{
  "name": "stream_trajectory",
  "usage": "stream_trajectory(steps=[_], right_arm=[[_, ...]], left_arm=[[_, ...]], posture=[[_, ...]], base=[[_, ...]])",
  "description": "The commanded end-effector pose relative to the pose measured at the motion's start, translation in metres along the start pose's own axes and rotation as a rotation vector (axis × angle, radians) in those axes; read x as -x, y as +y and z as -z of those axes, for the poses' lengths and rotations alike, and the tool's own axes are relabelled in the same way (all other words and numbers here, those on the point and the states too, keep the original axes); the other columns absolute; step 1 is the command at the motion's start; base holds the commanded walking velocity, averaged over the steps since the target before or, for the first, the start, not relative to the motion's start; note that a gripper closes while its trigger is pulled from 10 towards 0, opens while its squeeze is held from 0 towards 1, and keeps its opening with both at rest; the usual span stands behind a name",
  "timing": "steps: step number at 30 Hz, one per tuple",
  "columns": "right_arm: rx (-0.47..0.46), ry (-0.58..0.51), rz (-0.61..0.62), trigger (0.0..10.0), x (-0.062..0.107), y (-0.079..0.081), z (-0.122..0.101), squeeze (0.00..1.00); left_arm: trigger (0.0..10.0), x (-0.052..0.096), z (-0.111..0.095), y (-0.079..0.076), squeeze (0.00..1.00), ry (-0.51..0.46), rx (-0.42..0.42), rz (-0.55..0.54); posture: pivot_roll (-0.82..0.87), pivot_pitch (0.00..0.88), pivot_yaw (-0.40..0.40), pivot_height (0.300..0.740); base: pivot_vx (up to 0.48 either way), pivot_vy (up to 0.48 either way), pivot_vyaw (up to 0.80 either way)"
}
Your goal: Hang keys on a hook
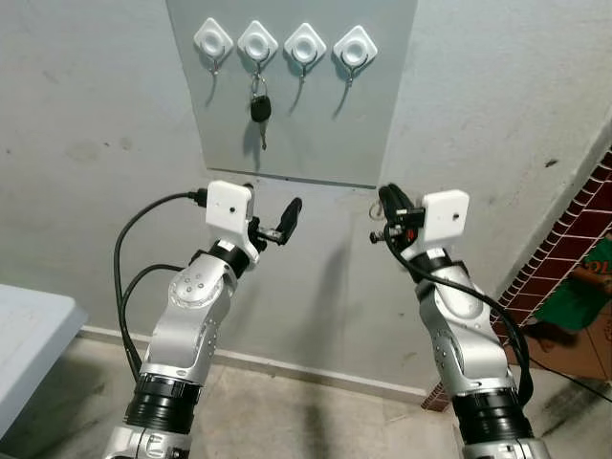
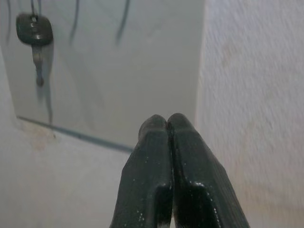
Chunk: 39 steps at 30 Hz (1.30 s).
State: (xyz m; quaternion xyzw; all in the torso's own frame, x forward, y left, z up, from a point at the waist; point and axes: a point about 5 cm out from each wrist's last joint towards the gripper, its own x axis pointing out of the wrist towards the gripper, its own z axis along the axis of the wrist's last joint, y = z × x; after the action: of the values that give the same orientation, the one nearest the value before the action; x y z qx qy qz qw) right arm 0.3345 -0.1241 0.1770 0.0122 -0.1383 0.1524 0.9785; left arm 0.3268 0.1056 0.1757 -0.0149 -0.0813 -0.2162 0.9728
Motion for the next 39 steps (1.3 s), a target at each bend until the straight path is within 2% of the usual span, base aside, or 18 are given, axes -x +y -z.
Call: stream_trajectory(steps=[1, 9, 20, 29, 34, 35, 39], right_arm=[[-0.005, -0.034, -0.011, 10.0, -0.008, -0.003, -0.008, 0.0], [0.012, -0.086, -0.055, 10.0, -0.028, -0.001, -0.024, 0.0], [-0.01, -0.13, -0.129, 10.0, -0.043, 0.009, -0.034, 0.0], [-0.067, -0.18, -0.198, 10.0, -0.049, 0.024, -0.043, 0.0], [-0.089, -0.198, -0.201, 10.0, -0.052, 0.026, -0.047, 0.0], [-0.119, -0.216, -0.199, 10.0, -0.057, 0.027, -0.052, 0.0], [-0.145, -0.235, -0.199, 10.0, -0.063, 0.028, -0.059, 0.0]], left_arm=[[10.0, 0.0, -0.008, -0.004, 0.0, -0.019, -0.024, 0.041], [10.0, -0.001, -0.018, -0.008, 0.0, -0.053, -0.035, 0.061], [10.0, -0.006, -0.03, -0.011, 0.0, -0.086, -0.041, 0.072], [10.0, -0.008, -0.033, -0.014, 0.0, -0.093, -0.041, 0.083], [10.0, -0.008, -0.035, -0.015, 0.0, -0.096, -0.046, 0.091], [10.0, -0.009, -0.035, -0.016, 0.0, -0.096, -0.044, 0.094], [10.0, -0.008, -0.035, -0.017, 0.0, -0.097, -0.042, 0.097]], posture=[[0.0, 0.007, -0.006, 0.732], [0.0, 0.007, -0.019, 0.732], [0.01, 0.002, -0.023, 0.732], [0.01, 0.0, -0.017, 0.732], [0.01, 0.0, -0.016, 0.732], [0.01, 0.0, -0.017, 0.732], [0.01, 0.003, -0.019, 0.732]], base=[[0.0, 0.0, 0.0], [0.0, 0.0, 0.0], [0.0, 0.0, 0.0], [0.0, 0.0, 0.0], [0.0, 0.0, 0.0], [0.0, 0.0, 0.0], [0.0, 0.0, 0.0]])
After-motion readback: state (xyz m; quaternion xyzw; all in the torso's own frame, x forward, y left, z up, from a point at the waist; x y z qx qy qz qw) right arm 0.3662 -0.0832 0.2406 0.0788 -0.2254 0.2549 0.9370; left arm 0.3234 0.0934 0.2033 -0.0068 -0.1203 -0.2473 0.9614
